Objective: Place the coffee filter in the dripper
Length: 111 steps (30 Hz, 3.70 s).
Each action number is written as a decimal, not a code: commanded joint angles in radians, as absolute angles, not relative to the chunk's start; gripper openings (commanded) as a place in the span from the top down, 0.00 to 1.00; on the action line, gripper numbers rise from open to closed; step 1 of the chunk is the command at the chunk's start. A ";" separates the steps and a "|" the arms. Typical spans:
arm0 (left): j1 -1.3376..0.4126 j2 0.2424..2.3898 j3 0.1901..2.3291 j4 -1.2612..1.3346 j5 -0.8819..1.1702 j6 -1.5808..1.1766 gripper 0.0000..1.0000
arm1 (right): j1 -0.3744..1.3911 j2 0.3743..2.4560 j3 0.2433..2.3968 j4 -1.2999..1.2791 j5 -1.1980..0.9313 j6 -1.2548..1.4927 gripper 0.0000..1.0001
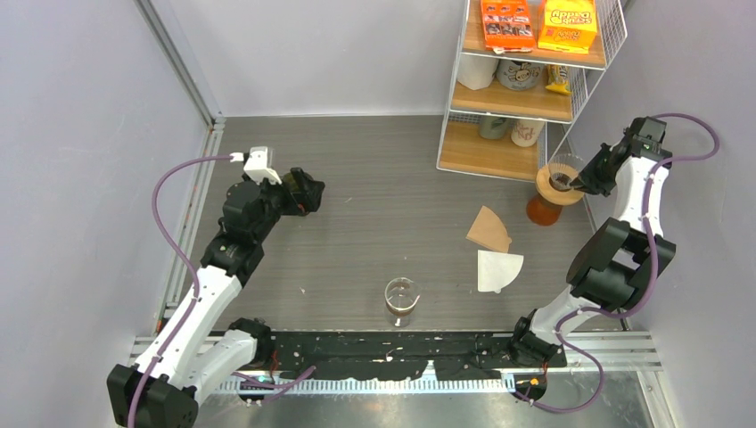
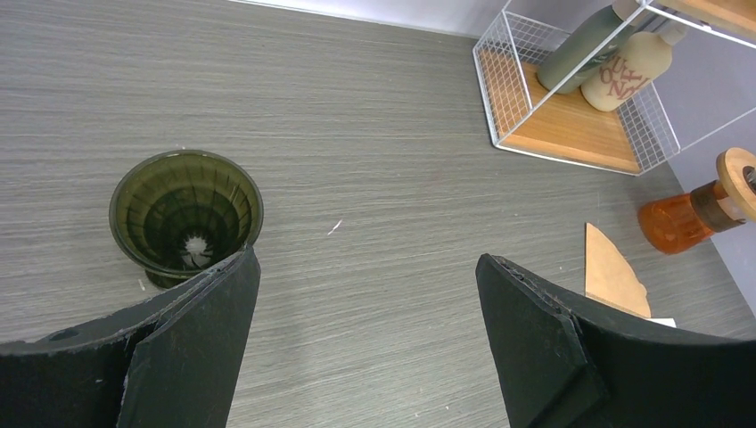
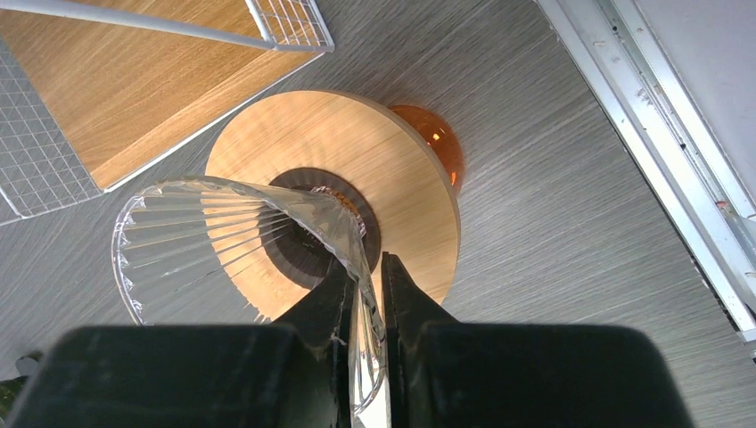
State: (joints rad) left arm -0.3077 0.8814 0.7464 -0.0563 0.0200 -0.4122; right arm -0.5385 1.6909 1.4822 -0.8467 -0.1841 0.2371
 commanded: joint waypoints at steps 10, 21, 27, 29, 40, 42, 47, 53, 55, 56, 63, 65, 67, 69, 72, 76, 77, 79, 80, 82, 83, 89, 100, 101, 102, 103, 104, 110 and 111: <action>-0.286 0.883 0.744 -0.006 0.015 -0.425 0.00 | -0.538 1.956 1.319 -1.132 0.329 0.175 0.95; -0.280 0.886 0.746 -0.006 0.034 -0.434 0.00 | -0.532 1.922 1.313 -1.084 0.214 0.148 0.95; -0.281 0.883 0.746 -0.006 0.061 -0.437 0.00 | -0.531 1.875 1.357 -1.062 0.061 0.143 0.95; -0.280 0.881 0.745 -0.006 0.072 -0.439 0.00 | -0.532 1.862 1.371 -1.060 0.025 0.144 0.95; -0.281 0.872 0.743 -0.006 0.092 -0.445 0.00 | -0.532 1.784 1.431 -1.055 -0.109 0.172 0.88; -0.281 0.869 0.741 -0.006 0.096 -0.447 0.01 | -0.532 1.773 1.446 -1.057 -0.114 0.179 0.86; -0.281 0.867 0.739 -0.006 0.109 -0.451 0.00 | -0.532 1.757 1.478 -1.066 -0.120 0.191 0.83; -0.280 0.867 0.739 0.019 0.118 -0.452 0.00 | -0.531 1.738 1.490 -1.067 -0.123 0.203 0.72; -0.281 0.867 0.739 0.019 0.123 -0.453 0.01 | -0.531 1.735 1.495 -1.067 -0.127 0.210 0.70; -0.280 0.868 0.739 0.020 0.125 -0.453 0.00 | -0.531 1.734 1.498 -1.067 -0.130 0.212 0.68; -0.281 0.869 0.741 0.020 0.132 -0.455 0.00 | -0.530 1.725 1.539 -1.071 -0.137 0.230 0.66; -0.281 0.869 0.741 0.023 0.134 -0.457 0.00 | -0.531 1.721 1.555 -1.075 -0.138 0.235 0.65; -0.281 0.870 0.741 0.022 0.135 -0.456 0.00 | -0.530 1.716 1.573 -1.077 -0.136 0.241 0.64; -0.281 0.870 0.742 0.024 0.137 -0.458 0.00 | -0.531 1.709 1.593 -1.082 -0.131 0.248 0.62; -0.280 0.873 0.742 0.023 0.140 -0.460 0.00 | -0.531 1.699 1.617 -1.083 -0.128 0.267 0.60; -0.281 0.871 0.743 0.023 0.141 -0.460 0.00 | -0.530 1.682 1.644 -1.088 -0.129 0.274 0.58; -0.281 0.871 0.742 0.025 0.141 -0.460 0.00 | -0.531 1.679 1.647 -1.091 -0.127 0.275 0.57; -0.281 0.871 0.741 0.023 0.137 -0.460 0.00 | -0.530 1.669 1.657 -1.092 -0.123 0.273 0.55; -0.281 0.871 0.741 0.023 0.134 -0.460 0.00 | -0.530 1.662 1.663 -1.091 -0.118 0.273 0.55; -0.280 0.871 0.742 0.021 0.132 -0.460 0.00 | -0.530 1.653 1.676 -1.092 -0.116 0.276 0.53; -0.280 0.871 0.742 0.021 0.133 -0.460 0.00 | -0.530 1.649 1.681 -1.093 -0.113 0.279 0.50; -0.280 0.864 0.742 0.014 0.115 -0.459 0.00 | -0.531 1.599 1.724 -1.094 -0.045 0.290 0.06; -0.281 0.850 0.742 0.003 0.080 -0.449 0.00 | -0.535 1.364 1.738 -0.982 -0.123 0.260 0.05; -0.281 0.850 0.742 0.003 0.081 -0.449 0.00 | -0.539 1.317 1.715 -0.954 -0.193 0.258 0.04; -0.281 0.850 0.742 0.003 0.082 -0.451 0.00 | -0.541 1.291 1.697 -0.895 -0.222 0.259 0.04; -0.281 0.850 0.741 0.003 0.085 -0.452 0.00 | -0.545 1.236 1.653 -0.862 -0.266 0.260 0.05; -0.281 0.850 0.742 0.002 0.087 -0.454 0.00 | -0.546 1.209 1.624 -0.788 -0.278 0.274 0.05; -0.281 0.839 0.747 -0.030 0.092 -0.472 0.00 | -0.554 0.925 1.376 -0.516 -0.372 0.352 0.05; -0.281 0.838 0.746 -0.027 0.100 -0.483 0.00 | -0.554 0.898 1.328 -0.475 -0.394 0.373 0.04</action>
State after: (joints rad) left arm -0.2855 0.8650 0.7380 -0.0422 0.0944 -0.4648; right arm -0.5472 1.0054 1.4326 -0.7078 -0.2699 0.3054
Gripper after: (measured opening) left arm 0.994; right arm 0.955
